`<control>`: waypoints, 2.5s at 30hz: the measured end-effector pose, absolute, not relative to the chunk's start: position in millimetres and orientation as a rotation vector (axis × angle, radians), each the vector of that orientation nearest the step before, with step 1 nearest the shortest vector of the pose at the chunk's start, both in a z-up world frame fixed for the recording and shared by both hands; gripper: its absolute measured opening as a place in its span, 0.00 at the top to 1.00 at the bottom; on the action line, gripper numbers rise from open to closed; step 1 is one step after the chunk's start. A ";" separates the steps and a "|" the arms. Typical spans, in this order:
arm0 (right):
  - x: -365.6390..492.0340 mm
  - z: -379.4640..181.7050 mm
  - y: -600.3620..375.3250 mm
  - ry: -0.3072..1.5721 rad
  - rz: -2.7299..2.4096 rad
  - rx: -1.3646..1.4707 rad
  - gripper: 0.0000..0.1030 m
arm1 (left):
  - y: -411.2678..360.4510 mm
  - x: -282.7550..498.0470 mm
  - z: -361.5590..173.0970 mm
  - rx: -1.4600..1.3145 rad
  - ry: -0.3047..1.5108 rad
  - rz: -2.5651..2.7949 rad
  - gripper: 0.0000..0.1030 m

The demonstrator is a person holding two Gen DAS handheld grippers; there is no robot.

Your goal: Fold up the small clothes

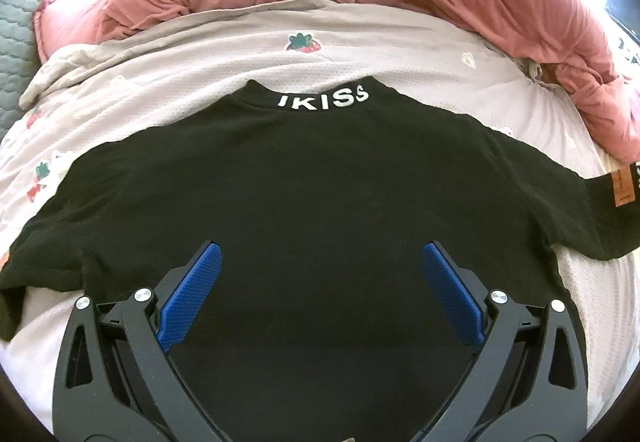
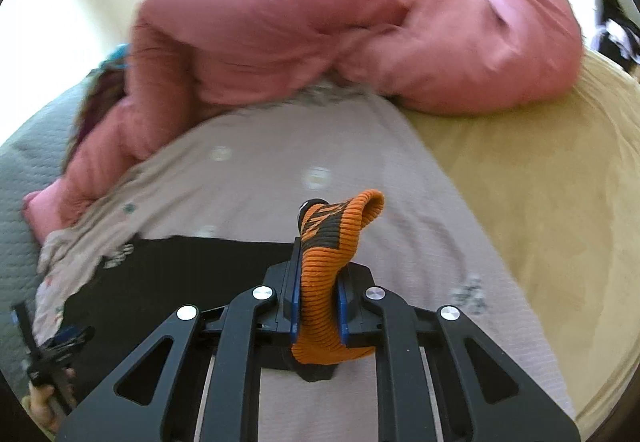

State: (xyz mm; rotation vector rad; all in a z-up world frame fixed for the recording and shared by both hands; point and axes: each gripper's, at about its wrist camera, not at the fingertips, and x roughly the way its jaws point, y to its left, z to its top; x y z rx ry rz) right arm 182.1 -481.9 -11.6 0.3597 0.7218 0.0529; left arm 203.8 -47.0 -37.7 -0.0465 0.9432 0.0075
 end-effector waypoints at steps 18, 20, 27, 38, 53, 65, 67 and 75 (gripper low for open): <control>224.3 24.8 -304.4 0.742 0.429 0.305 0.88 | -7.5 190.0 -32.6 -0.086 0.923 0.022 0.09; 231.6 23.3 -284.6 0.758 0.458 0.297 0.88 | -3.9 189.1 -35.0 -0.097 0.929 0.017 0.09; 248.3 17.9 -231.8 0.788 0.526 0.267 0.88 | 6.8 186.7 -42.5 -0.158 0.943 -0.003 0.09; 267.6 -3.3 -165.9 0.857 0.609 0.264 0.88 | 16.5 185.3 -49.3 -0.236 0.944 -0.049 0.09; 266.6 -13.2 -178.0 0.826 0.558 0.236 0.52 | 23.0 193.8 -61.8 -0.321 0.950 -0.086 0.09; 239.9 -28.5 -255.7 0.758 0.363 0.250 0.46 | 51.2 226.7 -67.0 -0.437 0.943 -0.020 0.34; 235.1 -30.9 -265.2 0.761 0.343 0.259 0.46 | 47.4 230.9 -70.0 -0.425 0.954 -0.023 0.66; 228.2 -36.9 -283.0 0.772 0.293 0.238 0.46 | 44.5 216.0 -36.3 -0.276 0.816 -0.011 0.97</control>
